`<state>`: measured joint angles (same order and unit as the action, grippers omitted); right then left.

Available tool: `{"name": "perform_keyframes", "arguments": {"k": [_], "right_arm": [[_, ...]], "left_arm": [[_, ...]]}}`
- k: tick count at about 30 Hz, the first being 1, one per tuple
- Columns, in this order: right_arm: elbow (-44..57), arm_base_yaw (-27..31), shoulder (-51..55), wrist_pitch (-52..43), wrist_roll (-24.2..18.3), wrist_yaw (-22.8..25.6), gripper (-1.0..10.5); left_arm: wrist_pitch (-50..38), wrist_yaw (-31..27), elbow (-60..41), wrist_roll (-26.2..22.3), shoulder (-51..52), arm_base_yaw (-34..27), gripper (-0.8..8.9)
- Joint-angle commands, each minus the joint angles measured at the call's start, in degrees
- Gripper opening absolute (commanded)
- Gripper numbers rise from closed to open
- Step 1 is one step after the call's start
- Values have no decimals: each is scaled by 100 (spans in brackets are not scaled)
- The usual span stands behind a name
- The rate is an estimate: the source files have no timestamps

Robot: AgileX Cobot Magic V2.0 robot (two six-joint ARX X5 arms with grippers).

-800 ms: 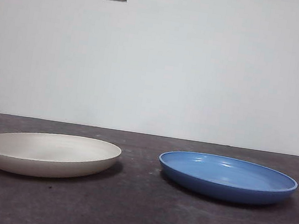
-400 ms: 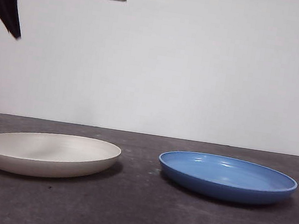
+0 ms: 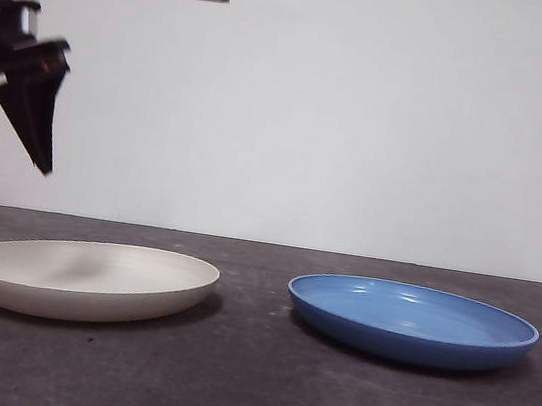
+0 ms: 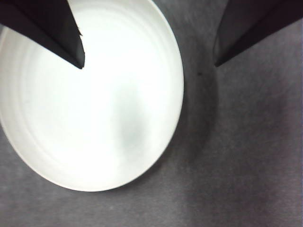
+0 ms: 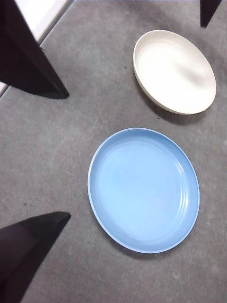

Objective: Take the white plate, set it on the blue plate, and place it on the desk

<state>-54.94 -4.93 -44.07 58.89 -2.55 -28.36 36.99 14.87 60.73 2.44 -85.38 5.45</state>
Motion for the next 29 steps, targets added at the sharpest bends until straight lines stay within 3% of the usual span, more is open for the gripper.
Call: {"name": "perform_keyframes", "arguments": {"k": [1,21,29], "right_arm": [[-111,-24,-39,-57,55,-13,382],[-111,-24,-42,-59,57,-13,381],[-111,-24,-42,-59,55,-13,381]], "left_arm": [[-173,-11,136,-46,-343,26,436],[-466,-44,136,-20,-1290,37,393],[-378,-352,136,0,-1294,101,181]]}}
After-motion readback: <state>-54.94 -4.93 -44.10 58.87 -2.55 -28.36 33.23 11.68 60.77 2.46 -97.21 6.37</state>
